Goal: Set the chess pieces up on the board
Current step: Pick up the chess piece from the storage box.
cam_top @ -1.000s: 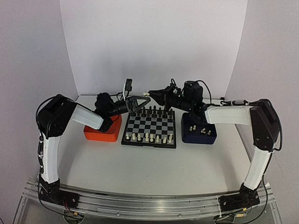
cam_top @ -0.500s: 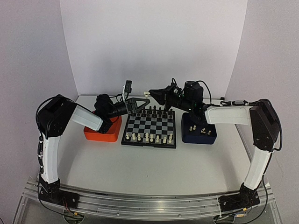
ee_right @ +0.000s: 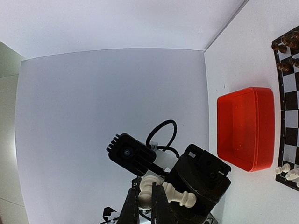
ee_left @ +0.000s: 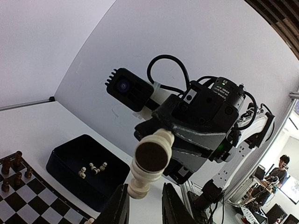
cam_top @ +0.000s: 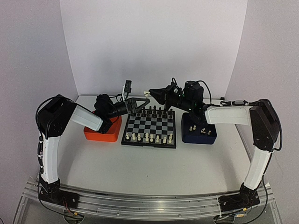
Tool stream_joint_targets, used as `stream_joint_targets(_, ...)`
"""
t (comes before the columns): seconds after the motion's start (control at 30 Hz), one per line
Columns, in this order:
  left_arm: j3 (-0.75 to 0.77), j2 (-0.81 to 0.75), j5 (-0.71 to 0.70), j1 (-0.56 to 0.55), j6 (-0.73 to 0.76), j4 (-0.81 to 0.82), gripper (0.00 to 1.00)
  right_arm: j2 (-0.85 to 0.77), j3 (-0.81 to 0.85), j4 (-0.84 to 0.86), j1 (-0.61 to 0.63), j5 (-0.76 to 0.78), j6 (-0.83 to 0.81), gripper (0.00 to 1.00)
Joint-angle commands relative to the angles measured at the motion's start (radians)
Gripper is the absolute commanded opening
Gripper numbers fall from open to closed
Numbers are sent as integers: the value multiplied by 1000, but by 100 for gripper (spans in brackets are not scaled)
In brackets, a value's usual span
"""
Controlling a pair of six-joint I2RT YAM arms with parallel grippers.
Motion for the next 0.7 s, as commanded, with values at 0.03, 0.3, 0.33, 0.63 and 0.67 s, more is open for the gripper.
stream_joint_targets(0.03,15,-43,-20,0,-19,306,24,-13,-5,49,6,-14,25,0)
stream_joint_targets(0.3,19,-31,-29,0,-33,324,21,-3,7,48,6,-32,29,0)
stream_joint_targets(0.33,20,-30,-30,0,-34,325,21,0,9,48,6,-35,32,0)
stream_joint_targets(0.63,19,-28,-36,0,-31,338,17,18,19,49,6,-45,51,0)
stream_joint_targets(0.67,17,-29,-38,0,-30,337,14,17,20,48,7,-45,50,0)
